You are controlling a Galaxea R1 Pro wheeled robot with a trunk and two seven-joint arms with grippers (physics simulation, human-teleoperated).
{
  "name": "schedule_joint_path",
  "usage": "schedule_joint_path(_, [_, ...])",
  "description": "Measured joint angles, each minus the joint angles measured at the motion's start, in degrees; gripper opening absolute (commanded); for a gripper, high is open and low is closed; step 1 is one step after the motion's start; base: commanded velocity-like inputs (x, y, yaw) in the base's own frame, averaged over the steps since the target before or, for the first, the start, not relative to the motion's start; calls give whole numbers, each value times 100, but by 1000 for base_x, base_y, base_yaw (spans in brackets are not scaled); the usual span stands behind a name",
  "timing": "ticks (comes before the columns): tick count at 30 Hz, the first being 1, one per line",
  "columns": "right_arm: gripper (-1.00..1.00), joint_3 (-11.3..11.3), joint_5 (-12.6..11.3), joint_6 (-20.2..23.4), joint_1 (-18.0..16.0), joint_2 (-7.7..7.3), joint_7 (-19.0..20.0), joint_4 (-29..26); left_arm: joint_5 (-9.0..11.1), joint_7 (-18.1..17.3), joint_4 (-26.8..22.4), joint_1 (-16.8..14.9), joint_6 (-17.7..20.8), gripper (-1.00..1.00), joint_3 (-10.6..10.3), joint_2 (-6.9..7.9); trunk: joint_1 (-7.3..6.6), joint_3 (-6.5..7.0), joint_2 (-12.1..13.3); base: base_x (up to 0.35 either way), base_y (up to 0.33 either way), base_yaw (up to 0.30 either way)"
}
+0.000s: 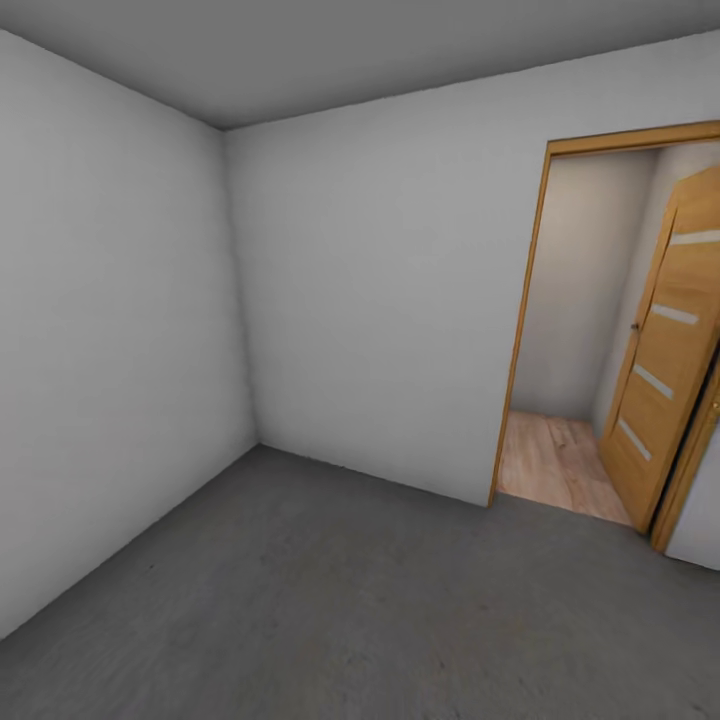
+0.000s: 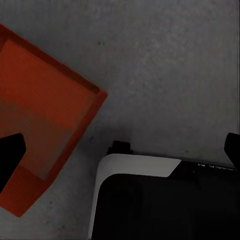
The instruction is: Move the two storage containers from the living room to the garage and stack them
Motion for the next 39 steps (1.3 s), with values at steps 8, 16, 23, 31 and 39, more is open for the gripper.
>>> schedule_joint_path(8, [100,-6,-2,-6,0,-3,-4,-2,389,0,57,0,16,100,9,-13,0,0,0,0,0,-288])
schedule_joint_path(16, [100,-7,-8,-3,0,-9,3,2,448,0,59,0,16,100,10,-12,0,0,0,0,0,-288])
schedule_joint_path(23, [100,-7,-9,-5,0,-9,3,2,449,0,54,0,16,100,9,-5,0,0,0,0,0,-288])
schedule_joint_path(31, [100,-7,-9,-5,0,-15,4,2,449,0,53,0,16,100,9,-6,0,0,0,0,0,-293])
schedule_joint_path(39, [100,-7,-9,-8,0,-17,4,2,449,0,58,0,16,100,9,-12,0,0,0,0,0,-296])
